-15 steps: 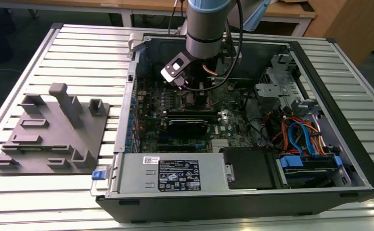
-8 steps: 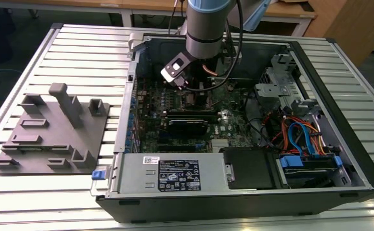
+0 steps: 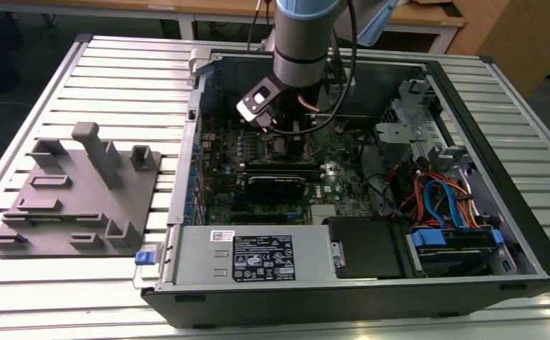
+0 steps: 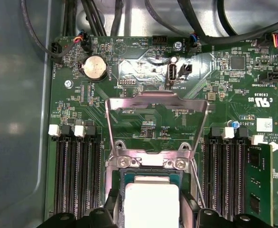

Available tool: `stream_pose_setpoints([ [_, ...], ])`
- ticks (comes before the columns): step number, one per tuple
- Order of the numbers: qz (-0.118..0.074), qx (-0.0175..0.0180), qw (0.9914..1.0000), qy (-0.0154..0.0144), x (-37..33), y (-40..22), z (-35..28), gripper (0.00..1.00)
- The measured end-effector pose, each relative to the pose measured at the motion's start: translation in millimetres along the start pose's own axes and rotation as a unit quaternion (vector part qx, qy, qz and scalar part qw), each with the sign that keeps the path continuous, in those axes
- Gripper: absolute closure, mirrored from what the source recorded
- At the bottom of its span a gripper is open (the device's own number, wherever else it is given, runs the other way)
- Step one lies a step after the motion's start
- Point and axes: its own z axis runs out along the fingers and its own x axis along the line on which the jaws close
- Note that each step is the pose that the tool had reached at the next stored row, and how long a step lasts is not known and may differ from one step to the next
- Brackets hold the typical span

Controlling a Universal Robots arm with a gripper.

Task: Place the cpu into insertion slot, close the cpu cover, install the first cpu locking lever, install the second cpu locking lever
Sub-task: 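Place the cpu into insertion slot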

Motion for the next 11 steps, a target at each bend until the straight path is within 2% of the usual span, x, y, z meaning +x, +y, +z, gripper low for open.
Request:
stream_pose_setpoints([
  [11, 0.000, -0.0001, 1.00000, 0.0001, 0.7, 0.0, 0.5, 0.39],
])
